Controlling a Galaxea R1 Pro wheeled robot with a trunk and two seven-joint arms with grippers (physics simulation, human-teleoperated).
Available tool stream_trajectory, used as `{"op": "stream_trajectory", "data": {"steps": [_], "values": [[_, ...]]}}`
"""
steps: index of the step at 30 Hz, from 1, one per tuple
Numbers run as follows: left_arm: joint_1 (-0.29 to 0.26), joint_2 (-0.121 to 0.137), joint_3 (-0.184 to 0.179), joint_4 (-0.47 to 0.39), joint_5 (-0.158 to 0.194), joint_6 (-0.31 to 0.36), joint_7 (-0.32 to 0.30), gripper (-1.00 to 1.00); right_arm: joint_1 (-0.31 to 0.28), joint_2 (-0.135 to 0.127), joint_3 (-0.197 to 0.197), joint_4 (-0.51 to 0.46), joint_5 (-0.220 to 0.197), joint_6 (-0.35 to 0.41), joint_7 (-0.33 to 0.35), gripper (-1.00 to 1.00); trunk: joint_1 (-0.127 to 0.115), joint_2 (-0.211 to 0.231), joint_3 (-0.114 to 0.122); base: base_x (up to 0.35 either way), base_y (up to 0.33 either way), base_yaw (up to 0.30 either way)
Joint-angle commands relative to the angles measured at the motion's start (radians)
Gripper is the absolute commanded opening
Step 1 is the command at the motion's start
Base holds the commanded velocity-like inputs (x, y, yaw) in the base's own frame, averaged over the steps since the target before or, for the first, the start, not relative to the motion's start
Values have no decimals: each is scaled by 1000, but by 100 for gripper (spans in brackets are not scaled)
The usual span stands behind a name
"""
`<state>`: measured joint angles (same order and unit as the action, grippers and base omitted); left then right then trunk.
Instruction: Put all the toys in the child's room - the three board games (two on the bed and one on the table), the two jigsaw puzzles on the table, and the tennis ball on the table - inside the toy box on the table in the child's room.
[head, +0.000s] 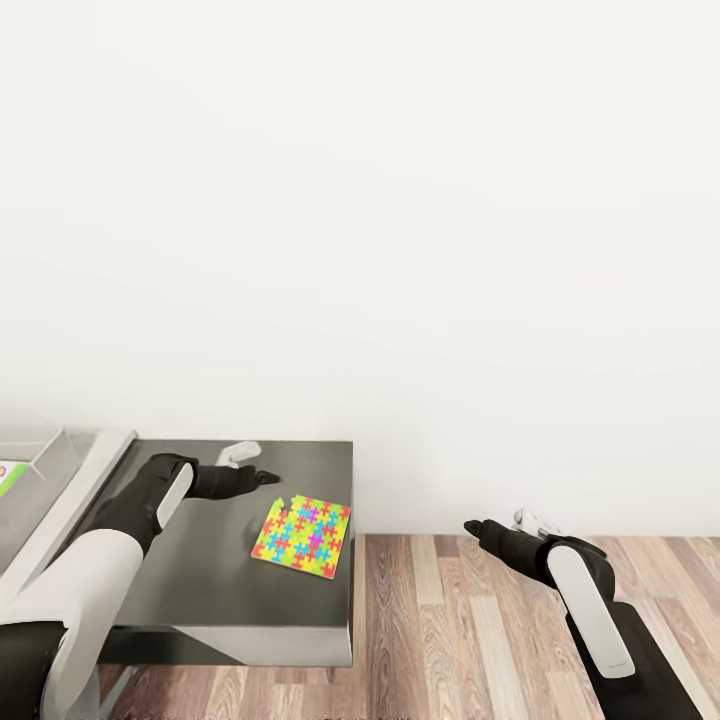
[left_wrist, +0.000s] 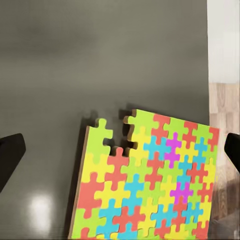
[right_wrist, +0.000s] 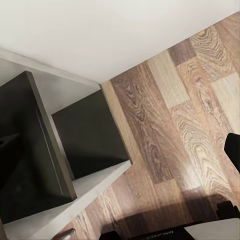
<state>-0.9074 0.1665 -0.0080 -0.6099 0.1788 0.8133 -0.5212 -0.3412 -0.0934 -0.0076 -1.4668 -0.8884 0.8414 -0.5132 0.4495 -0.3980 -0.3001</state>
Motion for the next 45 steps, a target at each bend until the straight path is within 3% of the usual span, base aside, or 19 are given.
{"op": "stream_trajectory", "data": {"steps": [1,5,8,38,45], "values": [[-1,1,-3,-1,8,7,-34,100,-1,0,0,-1,-11,2,-10,100,1,-2,-4,0,0,0],[-1,2,-9,0,6,7,-115,100,-1,0,0,-1,-11,2,-10,100,1,-2,-10,0,0,0],[-1,3,-10,1,5,7,-134,100,-1,0,0,-1,-10,2,-10,100,1,-2,-15,0,0,0],[-1,10,-6,1,6,6,-146,100,-1,-2,0,-2,-9,1,-10,100,1,-2,-65,0,0,0],[-1,13,-6,1,5,6,-182,100,3,-2,3,-26,-8,0,-13,100,1,-2,-70,0,0,0]]}}
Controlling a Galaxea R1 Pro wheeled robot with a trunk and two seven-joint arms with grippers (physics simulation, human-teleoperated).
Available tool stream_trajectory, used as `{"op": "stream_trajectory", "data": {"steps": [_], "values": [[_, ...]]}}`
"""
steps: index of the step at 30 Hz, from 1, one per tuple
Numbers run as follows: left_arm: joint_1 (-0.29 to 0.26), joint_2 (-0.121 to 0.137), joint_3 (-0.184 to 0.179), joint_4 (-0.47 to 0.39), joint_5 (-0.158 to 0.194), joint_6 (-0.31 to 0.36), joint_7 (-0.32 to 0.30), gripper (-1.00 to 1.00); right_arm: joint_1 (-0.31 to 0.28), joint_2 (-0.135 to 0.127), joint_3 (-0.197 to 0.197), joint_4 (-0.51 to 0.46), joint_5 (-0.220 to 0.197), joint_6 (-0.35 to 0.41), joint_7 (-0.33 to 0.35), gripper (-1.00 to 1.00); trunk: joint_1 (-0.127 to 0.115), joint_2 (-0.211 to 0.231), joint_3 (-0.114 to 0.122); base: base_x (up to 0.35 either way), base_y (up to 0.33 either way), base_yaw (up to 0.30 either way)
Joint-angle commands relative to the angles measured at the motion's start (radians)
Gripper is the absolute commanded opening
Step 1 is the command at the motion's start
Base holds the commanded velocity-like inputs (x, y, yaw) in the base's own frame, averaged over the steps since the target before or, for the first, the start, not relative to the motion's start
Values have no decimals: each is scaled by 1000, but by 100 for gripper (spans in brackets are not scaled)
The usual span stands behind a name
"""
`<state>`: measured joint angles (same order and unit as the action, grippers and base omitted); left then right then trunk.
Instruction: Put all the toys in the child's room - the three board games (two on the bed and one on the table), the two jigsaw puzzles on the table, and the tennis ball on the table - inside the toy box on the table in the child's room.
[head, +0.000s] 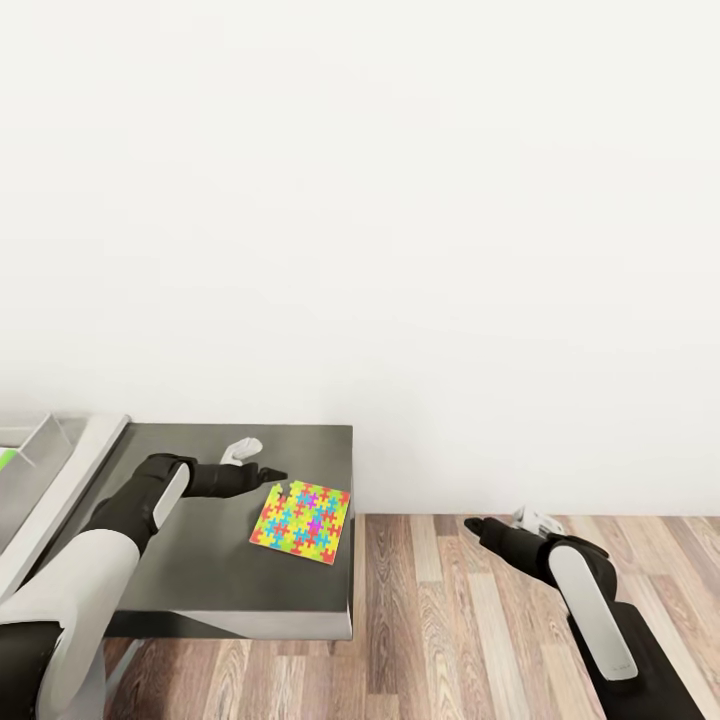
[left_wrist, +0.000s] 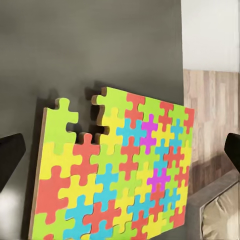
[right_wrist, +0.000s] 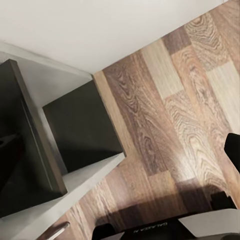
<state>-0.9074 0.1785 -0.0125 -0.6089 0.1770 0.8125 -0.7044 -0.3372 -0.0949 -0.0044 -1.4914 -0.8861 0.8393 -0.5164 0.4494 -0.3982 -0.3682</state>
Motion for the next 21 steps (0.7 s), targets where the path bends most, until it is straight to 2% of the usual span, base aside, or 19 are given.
{"op": "stream_trajectory", "data": {"steps": [1,21], "values": [[-1,1,-1,0,6,7,-5,100,2,0,0,-9,-10,1,-10,100,1,-2,-2,0,0,0],[-1,12,-1,0,4,7,-17,100,8,0,-3,-29,-12,4,7,100,1,-2,-2,0,0,0]]}}
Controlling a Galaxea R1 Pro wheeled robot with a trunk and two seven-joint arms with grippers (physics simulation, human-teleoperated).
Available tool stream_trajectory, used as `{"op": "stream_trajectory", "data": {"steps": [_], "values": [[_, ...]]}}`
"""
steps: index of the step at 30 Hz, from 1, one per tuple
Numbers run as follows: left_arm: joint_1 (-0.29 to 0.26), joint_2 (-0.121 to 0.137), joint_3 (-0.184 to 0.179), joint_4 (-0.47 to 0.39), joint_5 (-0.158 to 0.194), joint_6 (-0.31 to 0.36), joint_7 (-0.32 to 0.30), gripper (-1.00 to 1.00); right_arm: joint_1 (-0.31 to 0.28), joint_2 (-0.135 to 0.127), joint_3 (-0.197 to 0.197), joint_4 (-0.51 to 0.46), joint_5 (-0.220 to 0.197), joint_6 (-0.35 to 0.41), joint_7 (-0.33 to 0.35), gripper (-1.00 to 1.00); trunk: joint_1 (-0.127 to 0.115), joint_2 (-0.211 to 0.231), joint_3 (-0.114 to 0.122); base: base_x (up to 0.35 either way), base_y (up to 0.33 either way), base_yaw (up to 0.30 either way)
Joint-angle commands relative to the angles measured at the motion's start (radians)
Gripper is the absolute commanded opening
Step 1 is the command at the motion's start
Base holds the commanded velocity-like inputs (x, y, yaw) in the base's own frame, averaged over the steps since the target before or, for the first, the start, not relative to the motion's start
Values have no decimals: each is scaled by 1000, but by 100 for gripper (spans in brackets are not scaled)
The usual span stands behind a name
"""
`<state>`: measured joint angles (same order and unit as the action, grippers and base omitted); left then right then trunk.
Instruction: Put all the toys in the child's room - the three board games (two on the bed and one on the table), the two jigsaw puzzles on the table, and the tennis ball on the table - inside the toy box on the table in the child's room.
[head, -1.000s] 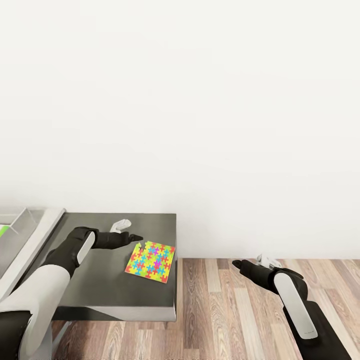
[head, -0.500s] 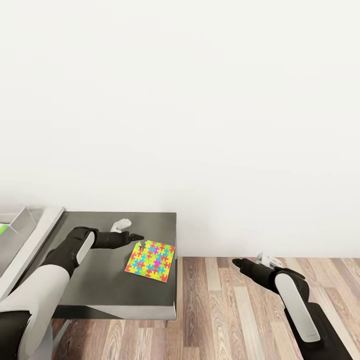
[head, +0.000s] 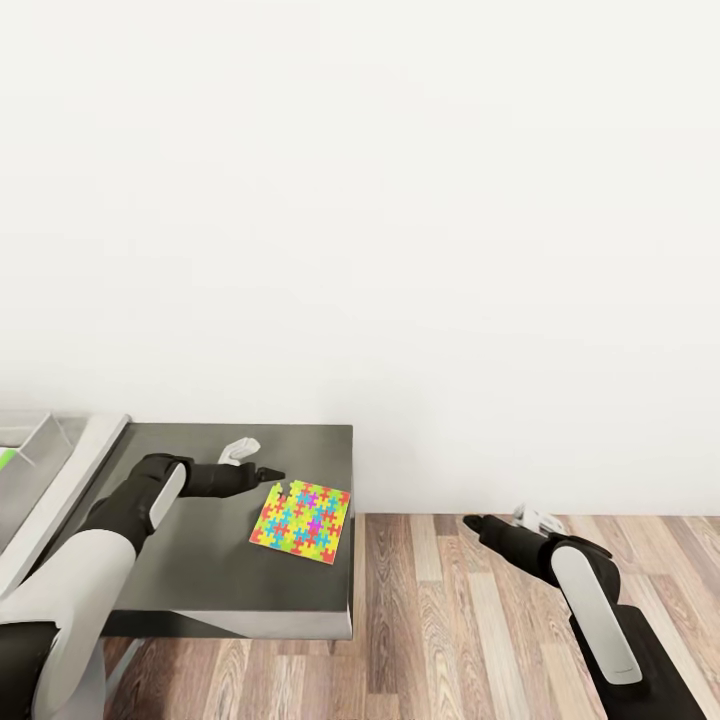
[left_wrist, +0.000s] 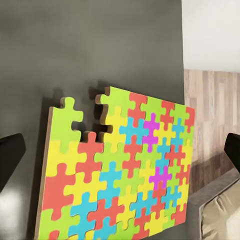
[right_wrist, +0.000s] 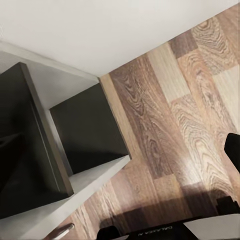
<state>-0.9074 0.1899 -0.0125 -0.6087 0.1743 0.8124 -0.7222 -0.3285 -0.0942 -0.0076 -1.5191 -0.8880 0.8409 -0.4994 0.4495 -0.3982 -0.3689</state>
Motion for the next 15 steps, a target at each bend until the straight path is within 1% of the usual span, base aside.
{"op": "stream_trajectory", "data": {"steps": [1,5,15], "values": [[-1,1,-1,0,7,7,1,100,-1,0,0,-1,-11,3,-4,100,1,-2,-2,0,0,0],[-1,2,-1,0,7,7,1,100,-1,-1,0,-1,-11,4,13,100,1,-2,-8,0,0,0],[-1,2,-1,-1,7,7,1,100,-1,-1,0,-1,-11,4,19,100,1,-2,-24,0,0,0]]}}
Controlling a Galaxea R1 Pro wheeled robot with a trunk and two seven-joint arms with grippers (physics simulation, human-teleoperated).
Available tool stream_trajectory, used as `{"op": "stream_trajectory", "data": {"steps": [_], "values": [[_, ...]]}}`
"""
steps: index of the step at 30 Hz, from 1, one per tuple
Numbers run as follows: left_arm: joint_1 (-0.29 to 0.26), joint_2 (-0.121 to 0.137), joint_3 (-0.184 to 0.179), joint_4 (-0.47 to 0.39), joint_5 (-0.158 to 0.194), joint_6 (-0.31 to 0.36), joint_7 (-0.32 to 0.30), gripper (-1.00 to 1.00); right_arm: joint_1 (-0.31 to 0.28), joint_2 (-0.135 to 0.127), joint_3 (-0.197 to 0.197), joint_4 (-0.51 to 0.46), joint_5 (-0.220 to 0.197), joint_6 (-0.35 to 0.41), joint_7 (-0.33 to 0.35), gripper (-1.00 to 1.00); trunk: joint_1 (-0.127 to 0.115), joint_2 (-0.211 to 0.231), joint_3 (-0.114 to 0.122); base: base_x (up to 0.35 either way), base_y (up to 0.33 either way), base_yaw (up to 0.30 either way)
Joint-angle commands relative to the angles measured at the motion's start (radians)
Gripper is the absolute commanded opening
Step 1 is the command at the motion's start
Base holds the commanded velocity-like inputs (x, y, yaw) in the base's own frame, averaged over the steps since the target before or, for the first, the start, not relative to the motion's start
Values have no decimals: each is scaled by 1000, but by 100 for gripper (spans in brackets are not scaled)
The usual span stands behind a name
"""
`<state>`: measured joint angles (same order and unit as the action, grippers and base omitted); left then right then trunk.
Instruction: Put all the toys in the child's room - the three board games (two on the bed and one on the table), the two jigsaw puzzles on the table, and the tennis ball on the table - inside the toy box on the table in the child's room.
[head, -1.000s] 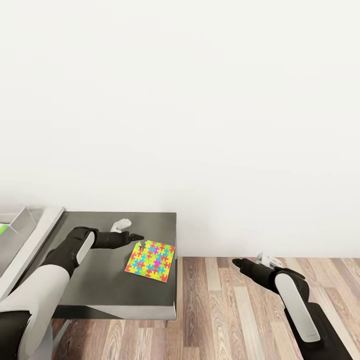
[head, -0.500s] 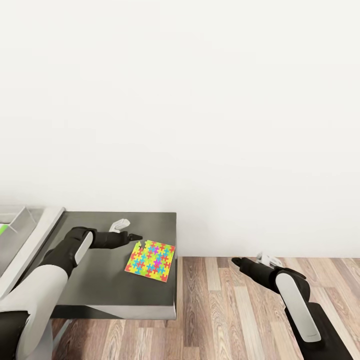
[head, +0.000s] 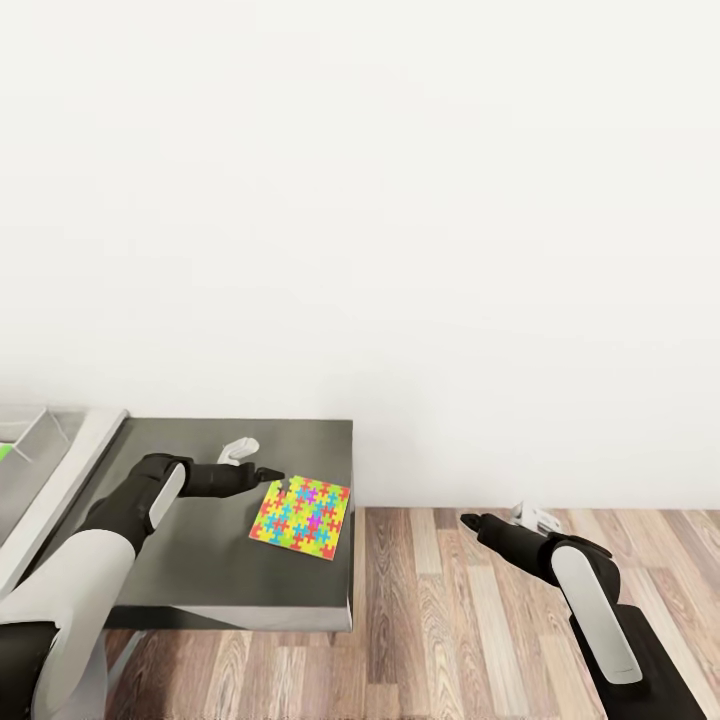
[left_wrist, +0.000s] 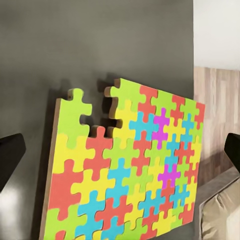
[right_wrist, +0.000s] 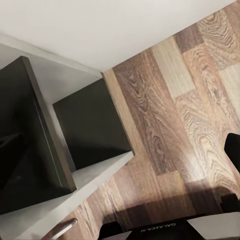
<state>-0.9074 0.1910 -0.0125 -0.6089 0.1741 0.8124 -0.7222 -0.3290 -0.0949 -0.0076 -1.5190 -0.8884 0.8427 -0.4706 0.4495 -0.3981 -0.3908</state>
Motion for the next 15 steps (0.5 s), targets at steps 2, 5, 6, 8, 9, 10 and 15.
{"op": "stream_trajectory", "data": {"steps": [2,5,6,8,9,10,15], "values": [[-1,1,-1,0,7,7,1,100,-1,0,0,-1,-11,2,-10,100,0,-2,-5,0,0,0],[-1,1,-1,0,7,7,1,100,-1,0,0,-1,-11,2,-10,100,0,-2,-10,0,0,0],[-1,1,-1,0,7,7,1,100,-1,0,0,-1,-11,2,-10,100,0,-2,-12,0,0,0],[-1,0,-1,0,7,7,1,100,-1,0,0,-1,-11,2,-10,100,0,-2,-15,0,0,0],[-1,0,-1,0,7,7,1,100,-1,0,0,-1,-11,2,-10,100,0,-2,-16,0,0,0],[-1,0,-1,0,7,7,1,100,-1,0,0,-1,-11,2,-10,100,0,-2,-18,0,0,0],[-1,0,-1,0,7,7,1,100,-1,0,1,-1,-11,2,-10,100,0,-2,-26,0,0,0]]}}
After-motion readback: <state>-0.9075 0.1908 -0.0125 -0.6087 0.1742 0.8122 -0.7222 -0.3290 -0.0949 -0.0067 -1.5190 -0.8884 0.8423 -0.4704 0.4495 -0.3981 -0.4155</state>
